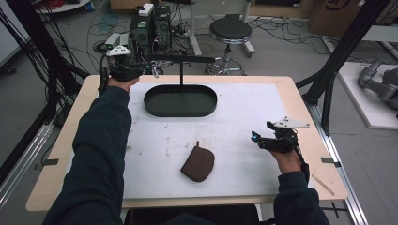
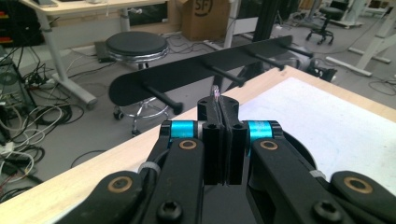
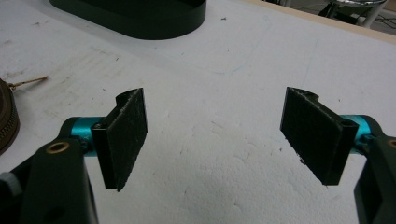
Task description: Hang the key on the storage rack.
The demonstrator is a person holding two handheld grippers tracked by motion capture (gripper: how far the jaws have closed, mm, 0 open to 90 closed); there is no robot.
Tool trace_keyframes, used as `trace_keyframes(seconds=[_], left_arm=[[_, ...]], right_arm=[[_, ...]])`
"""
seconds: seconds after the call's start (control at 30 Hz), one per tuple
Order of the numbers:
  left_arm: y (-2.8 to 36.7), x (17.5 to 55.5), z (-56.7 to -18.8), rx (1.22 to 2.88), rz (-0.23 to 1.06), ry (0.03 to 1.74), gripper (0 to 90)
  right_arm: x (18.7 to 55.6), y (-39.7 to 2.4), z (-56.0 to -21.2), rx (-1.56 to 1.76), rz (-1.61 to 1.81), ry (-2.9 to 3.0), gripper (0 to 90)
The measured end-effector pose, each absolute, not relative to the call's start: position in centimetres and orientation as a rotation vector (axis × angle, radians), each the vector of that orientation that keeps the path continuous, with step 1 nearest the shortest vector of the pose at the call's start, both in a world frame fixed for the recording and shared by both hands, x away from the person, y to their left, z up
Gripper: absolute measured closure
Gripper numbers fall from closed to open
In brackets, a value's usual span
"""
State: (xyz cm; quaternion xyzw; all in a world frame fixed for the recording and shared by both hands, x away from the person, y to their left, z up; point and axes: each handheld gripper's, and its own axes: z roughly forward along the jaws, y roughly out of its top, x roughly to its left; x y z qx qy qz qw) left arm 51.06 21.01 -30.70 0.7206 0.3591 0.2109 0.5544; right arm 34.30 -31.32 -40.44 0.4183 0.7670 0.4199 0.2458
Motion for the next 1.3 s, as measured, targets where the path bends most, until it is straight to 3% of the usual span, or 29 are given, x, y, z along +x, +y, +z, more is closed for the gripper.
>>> trace_keyframes(seconds=[1.17,1.3], left_arm=[[21.2,53.2,-32.1,1.688,0.527,0.950,86.7],[21.6,53.3,-32.4,1.663,0.547,1.031,65.7]], right_arm=[[34.4,-30.8,-40.9,1.124,1.105,2.136,23.3],[34.4,-30.8,-40.9,1.126,1.106,2.134,23.4]])
